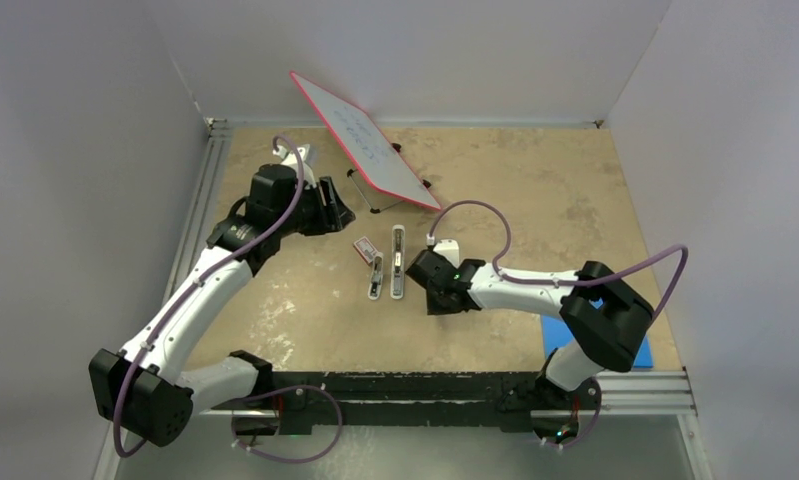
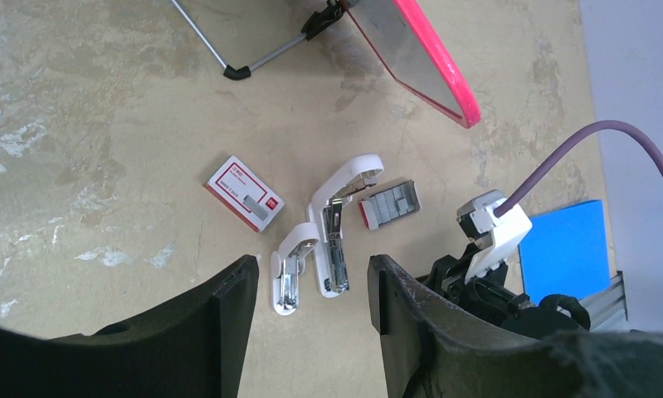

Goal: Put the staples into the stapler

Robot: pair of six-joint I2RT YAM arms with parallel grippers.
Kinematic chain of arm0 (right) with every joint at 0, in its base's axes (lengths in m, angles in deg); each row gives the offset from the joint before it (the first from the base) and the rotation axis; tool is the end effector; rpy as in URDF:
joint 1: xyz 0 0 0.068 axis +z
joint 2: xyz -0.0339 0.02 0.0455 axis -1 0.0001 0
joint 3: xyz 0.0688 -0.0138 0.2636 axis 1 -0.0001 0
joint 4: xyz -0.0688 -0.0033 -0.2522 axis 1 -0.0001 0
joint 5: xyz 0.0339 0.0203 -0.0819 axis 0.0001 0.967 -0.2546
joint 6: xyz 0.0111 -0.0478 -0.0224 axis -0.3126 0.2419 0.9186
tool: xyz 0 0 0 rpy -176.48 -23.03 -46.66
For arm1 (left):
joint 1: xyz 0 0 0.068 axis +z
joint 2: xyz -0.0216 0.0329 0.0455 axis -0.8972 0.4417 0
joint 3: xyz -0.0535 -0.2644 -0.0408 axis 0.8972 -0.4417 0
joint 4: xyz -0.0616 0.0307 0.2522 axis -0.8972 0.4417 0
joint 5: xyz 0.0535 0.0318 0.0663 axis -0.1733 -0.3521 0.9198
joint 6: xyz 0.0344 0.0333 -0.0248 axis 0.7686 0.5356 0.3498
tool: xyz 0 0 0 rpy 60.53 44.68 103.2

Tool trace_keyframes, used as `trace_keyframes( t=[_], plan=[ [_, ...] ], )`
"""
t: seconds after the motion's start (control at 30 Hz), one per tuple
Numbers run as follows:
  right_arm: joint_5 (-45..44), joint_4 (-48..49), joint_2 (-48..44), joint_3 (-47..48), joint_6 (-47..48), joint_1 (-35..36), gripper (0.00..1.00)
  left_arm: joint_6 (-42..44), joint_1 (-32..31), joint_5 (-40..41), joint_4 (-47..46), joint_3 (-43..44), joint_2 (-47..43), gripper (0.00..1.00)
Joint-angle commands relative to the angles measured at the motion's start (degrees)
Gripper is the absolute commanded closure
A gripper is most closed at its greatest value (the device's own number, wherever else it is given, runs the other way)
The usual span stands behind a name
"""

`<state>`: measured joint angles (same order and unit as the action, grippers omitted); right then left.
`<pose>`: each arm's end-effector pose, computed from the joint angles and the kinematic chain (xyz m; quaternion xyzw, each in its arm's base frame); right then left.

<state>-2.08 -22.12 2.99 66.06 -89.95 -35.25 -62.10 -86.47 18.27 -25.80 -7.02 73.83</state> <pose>0.1779 0.2303 0.1639 -0.0143 0.9595 0.0678 0.2732 0.2284 -0.1013 0.3347 -0.0318 0.8721 -0.2798 0.4002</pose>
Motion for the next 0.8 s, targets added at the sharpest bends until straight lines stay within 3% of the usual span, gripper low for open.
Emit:
trace_keyframes(
  t=[0.0, 0.23, 0.5, 0.77],
  plan=[
    [2.9, -0.7, 0.6, 0.7, 4.6, -1.0, 0.68, 1.3, 0.0, -0.1, -2.4, -0.1, -0.8, 0.49],
    [5.1, -1.4, 2.4, 2.5, 11.1, -4.0, 0.67, 1.6, 0.1, 1.5, -2.2, -0.7, -2.2, 0.48],
    [8.1, -2.7, 2.7, 2.4, 12.9, -4.0, 0.72, 1.6, 0.3, 1.6, -1.8, -0.8, -2.1, 0.48],
    [8.1, -4.8, 2.9, 2.9, 11.8, -4.0, 0.68, 1.4, 0.3, 1.7, -1.8, -1.2, -2.4, 0.48]
  ],
)
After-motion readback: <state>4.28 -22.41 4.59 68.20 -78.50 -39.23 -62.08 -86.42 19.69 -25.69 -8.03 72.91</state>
